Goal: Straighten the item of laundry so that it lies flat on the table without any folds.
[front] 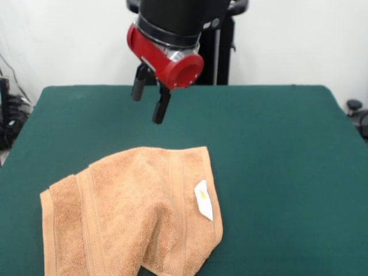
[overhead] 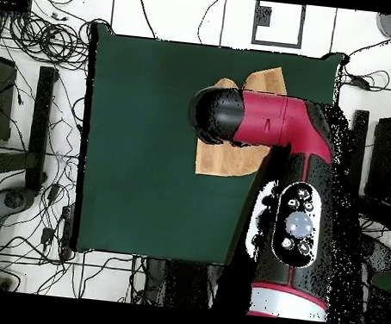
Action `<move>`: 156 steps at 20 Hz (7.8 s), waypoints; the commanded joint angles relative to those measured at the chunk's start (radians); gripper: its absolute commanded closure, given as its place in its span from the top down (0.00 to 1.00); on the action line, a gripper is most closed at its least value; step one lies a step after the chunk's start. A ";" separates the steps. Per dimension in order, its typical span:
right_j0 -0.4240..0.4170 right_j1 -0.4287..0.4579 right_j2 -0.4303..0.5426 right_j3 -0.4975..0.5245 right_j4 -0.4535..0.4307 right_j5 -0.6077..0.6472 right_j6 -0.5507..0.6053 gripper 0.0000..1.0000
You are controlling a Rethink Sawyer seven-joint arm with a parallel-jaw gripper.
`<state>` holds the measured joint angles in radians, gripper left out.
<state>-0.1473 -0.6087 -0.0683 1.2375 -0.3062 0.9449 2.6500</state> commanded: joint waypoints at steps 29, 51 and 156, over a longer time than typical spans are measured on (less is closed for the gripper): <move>0.149 0.049 -0.116 -0.058 -0.062 0.017 0.110 1.00; 0.109 -0.044 -0.096 0.097 0.168 0.072 0.102 1.00; 0.052 0.344 -0.225 -0.223 0.479 0.162 0.055 1.00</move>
<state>-0.0946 -0.3868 -0.3782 1.0416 0.2131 1.0887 2.6571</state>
